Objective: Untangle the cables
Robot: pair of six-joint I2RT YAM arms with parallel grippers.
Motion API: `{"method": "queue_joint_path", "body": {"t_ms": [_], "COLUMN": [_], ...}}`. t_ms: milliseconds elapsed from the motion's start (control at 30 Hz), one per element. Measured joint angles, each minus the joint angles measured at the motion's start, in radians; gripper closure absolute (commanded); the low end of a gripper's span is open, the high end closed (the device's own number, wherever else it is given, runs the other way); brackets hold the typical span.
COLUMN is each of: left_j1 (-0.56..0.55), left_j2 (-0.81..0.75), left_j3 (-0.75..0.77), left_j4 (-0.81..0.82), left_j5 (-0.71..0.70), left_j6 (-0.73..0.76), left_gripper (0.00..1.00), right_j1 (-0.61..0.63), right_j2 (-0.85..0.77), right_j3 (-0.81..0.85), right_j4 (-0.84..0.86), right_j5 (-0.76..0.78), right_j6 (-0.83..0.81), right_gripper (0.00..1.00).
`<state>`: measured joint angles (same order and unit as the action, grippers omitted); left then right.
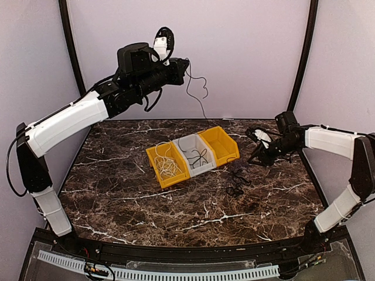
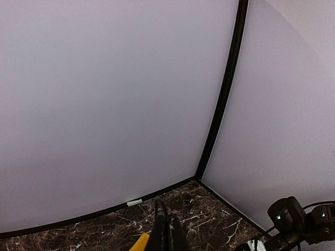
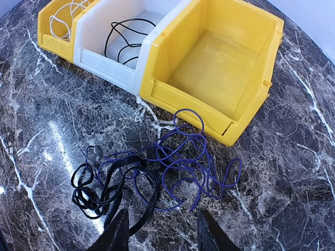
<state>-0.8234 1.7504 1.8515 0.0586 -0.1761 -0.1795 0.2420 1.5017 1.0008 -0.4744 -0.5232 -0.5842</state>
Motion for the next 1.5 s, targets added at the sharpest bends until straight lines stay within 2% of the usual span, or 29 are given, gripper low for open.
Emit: {"method": "queue_joint_path", "body": {"t_ms": [433, 1167, 1500], "left_j1": [0.089, 0.089, 0.089], "left_j2": [0.003, -0.032, -0.004], "left_j3": [-0.123, -0.042, -0.180], "left_j4": [0.014, 0.061, 0.100], "left_j5": [0.056, 0.116, 0.153], "left_j6": [-0.117, -0.140, -0.222], "left_gripper": [1.00, 1.00, 1.00], "right_j1": [0.000, 0.000, 0.000], "right_j2": [0.000, 0.000, 0.013], "right_j3": [-0.024, -0.026, -0.027], "right_j4": [0.011, 0.011, 0.011], "right_j5": [0.023, 0.024, 0.024], "right_j6": [0.000, 0.000, 0.000], "right_gripper": [0.58, 0.58, 0.58]}}
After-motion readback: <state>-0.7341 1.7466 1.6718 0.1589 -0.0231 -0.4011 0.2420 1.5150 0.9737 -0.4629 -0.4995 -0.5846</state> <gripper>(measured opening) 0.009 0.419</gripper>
